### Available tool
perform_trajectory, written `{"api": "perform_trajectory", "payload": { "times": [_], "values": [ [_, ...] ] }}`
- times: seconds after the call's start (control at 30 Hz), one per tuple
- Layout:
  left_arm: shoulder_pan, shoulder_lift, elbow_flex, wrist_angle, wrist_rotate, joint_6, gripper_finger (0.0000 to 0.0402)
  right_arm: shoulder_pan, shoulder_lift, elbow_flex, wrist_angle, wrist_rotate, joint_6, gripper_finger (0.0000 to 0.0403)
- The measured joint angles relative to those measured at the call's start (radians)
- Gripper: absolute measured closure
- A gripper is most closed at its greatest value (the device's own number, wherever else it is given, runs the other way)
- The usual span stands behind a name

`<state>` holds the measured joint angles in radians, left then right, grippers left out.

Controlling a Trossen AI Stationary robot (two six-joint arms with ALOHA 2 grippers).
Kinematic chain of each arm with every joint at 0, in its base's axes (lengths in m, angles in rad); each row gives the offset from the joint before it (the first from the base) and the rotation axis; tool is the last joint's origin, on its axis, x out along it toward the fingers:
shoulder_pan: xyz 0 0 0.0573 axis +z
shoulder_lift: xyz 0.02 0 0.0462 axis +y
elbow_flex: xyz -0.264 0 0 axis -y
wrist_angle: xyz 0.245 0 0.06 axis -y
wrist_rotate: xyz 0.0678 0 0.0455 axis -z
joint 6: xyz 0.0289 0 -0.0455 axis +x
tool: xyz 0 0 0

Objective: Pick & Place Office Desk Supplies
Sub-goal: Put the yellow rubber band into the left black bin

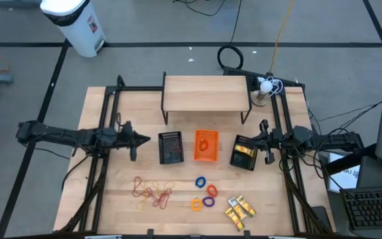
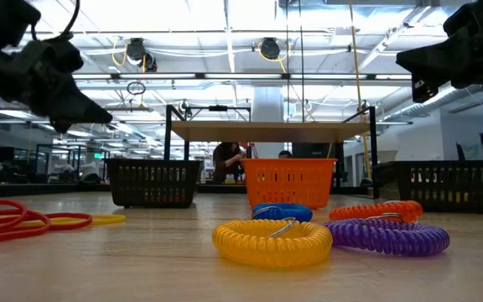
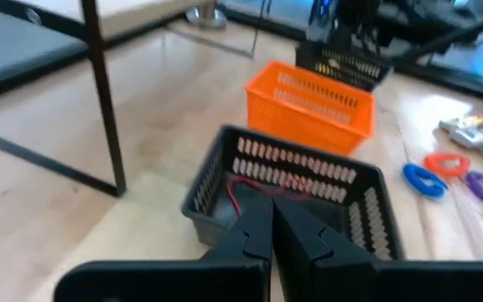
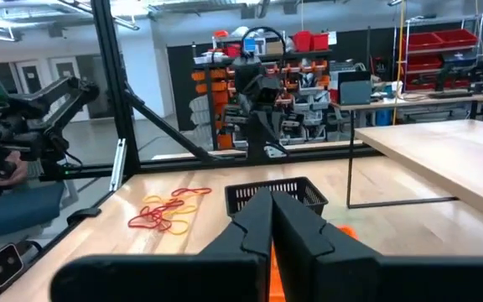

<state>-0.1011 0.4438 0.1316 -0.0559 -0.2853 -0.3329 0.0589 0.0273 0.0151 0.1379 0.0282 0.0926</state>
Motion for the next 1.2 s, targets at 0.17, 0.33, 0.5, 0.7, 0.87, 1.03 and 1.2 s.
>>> {"api": "perform_trajectory", "payload": {
  "times": [0.17,0.33,0.5,0.7,0.87,1.03,1.2],
  "values": [
    [-0.135,0.165,0.176,-0.167,-0.067,-0.114,0.0400,0.000,0.000,0.000,0.000,-0.002,0.000,0.0403],
    [-0.261,0.430,0.394,-0.370,-0.081,-0.274,0.0400,0.000,0.000,0.000,0.000,-0.003,0.001,0.0403],
    [-0.333,0.681,0.595,-0.687,0.012,-0.407,0.0399,0.000,0.000,0.000,-0.001,-0.005,0.034,0.0403],
    [-0.420,0.812,0.659,-0.764,0.129,-0.388,0.0372,0.000,0.000,0.000,-0.048,-0.007,0.053,0.0403],
    [-0.459,0.847,0.659,-0.755,0.177,-0.404,0.0322,0.000,0.000,-0.001,-0.061,-0.007,0.053,0.0403],
    [-0.504,0.878,0.659,-0.754,0.173,-0.379,0.0262,0.000,0.000,-0.001,-0.061,-0.007,0.053,0.0403],
    [-0.521,0.934,0.659,-0.752,0.146,-0.353,0.0224,0.000,0.000,-0.001,-0.061,-0.007,0.053,0.0403]
  ]
}}
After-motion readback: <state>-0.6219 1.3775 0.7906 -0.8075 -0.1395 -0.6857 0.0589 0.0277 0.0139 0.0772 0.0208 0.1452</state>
